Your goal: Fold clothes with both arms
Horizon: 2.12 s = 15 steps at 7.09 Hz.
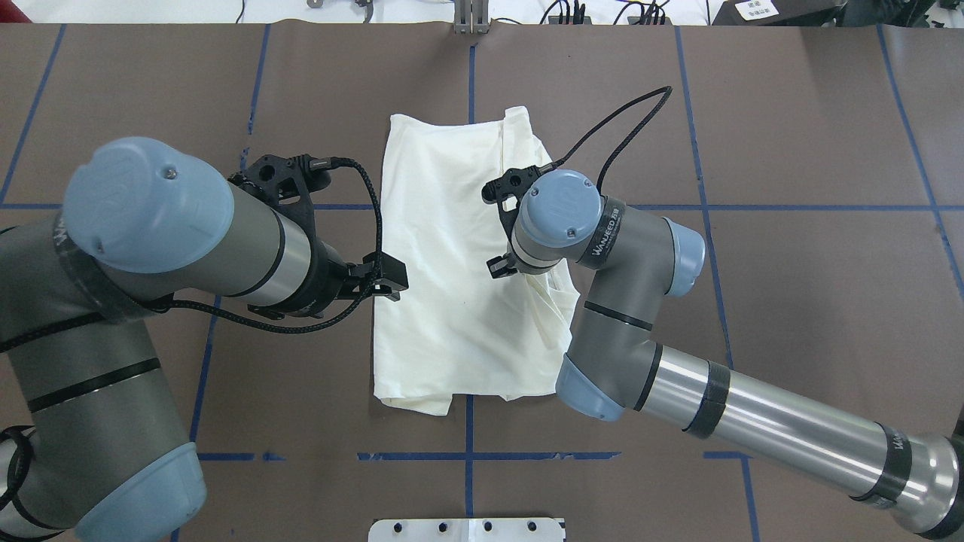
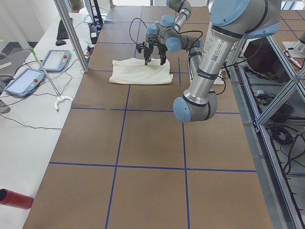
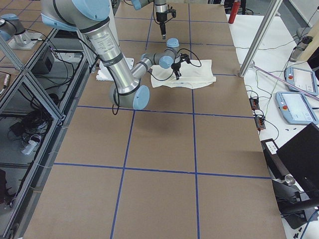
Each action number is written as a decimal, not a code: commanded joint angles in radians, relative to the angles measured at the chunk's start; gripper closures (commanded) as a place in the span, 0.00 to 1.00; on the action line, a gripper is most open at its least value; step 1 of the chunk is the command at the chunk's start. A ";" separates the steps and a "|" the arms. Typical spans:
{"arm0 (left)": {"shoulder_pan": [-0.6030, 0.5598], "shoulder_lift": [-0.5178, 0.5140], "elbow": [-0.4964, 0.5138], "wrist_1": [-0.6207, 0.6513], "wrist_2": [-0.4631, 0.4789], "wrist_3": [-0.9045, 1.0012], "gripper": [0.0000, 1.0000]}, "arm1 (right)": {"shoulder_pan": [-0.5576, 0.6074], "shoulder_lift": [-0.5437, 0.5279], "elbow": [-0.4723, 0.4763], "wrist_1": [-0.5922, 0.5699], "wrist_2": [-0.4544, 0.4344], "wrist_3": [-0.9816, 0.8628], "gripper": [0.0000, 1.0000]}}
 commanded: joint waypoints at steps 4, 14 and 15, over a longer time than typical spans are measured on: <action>0.000 -0.003 0.005 -0.006 0.001 -0.002 0.00 | 0.062 -0.076 0.049 -0.006 0.040 -0.006 1.00; 0.076 0.055 0.037 -0.180 0.007 -0.199 0.00 | 0.134 -0.098 0.240 -0.145 0.125 0.022 0.00; 0.129 0.086 0.122 -0.327 0.059 -0.326 0.00 | 0.145 -0.098 0.273 -0.145 0.173 0.060 0.00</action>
